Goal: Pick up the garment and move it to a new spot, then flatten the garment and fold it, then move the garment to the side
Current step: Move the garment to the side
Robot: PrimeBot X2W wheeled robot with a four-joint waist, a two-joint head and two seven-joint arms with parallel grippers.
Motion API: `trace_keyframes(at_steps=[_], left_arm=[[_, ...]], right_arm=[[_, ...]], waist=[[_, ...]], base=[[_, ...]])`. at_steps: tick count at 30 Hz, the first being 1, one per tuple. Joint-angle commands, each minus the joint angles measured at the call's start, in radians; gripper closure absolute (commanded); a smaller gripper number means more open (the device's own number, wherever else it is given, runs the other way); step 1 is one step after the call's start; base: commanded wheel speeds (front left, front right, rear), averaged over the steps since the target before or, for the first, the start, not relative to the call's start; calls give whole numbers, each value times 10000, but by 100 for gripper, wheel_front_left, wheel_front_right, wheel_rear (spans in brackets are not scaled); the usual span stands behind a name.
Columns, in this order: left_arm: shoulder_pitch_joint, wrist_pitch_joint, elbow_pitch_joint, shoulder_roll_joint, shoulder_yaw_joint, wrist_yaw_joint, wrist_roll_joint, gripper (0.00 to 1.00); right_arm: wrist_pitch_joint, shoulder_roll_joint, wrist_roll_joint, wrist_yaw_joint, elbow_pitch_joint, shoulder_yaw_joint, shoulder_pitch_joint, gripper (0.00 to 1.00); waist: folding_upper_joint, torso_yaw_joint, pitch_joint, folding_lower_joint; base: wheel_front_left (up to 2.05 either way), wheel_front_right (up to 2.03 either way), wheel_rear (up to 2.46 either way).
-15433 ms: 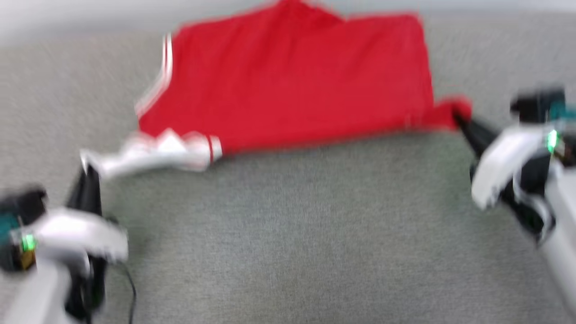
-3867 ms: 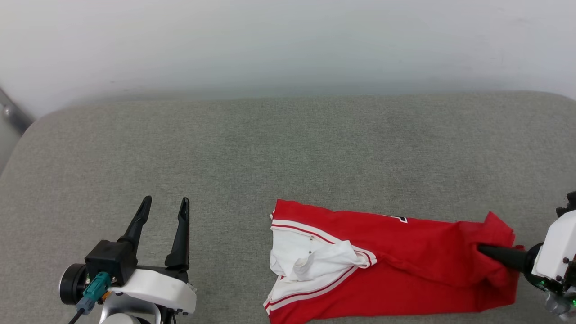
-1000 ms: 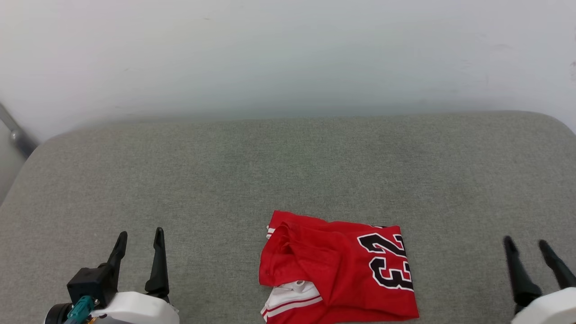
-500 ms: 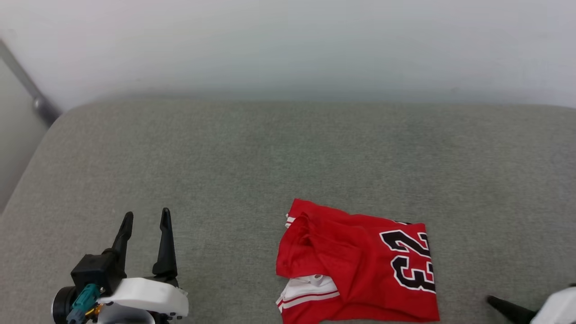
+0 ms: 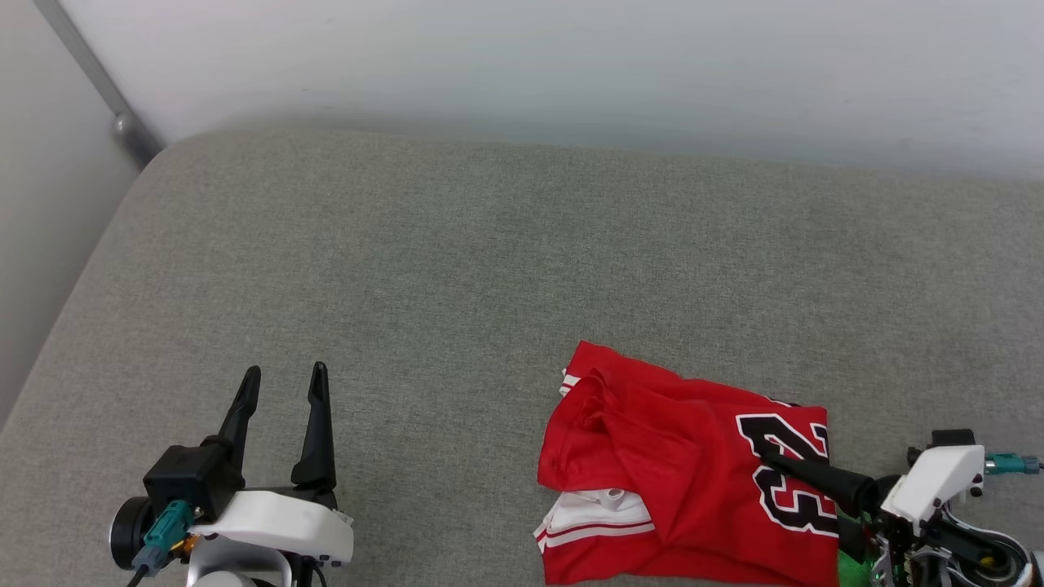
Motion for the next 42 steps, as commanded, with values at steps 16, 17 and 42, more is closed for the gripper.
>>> trace_keyframes(at_steps=[16,17,42], left_arm=[[225,-50,-259,237,315,67,282,0],[205,-45,-300,279,335,74,287,0],[-3647,2910,-4216,2677,287,-348,1691,0]], right_arm=[[-1105,-1476,-3858,-2,-4632,5665,-570,100],[-1045,-1715,-4145,-4,-4887,6059,-733,100],[-4598,-3589,-7176,-4,-1896,4836,-4823,100]], waist=[[0,-2025,-229,0],[0,-2293,-168,0],[0,-6916,5380,0]], base=[[0,0,0],[0,0,0],[0,0,0]])
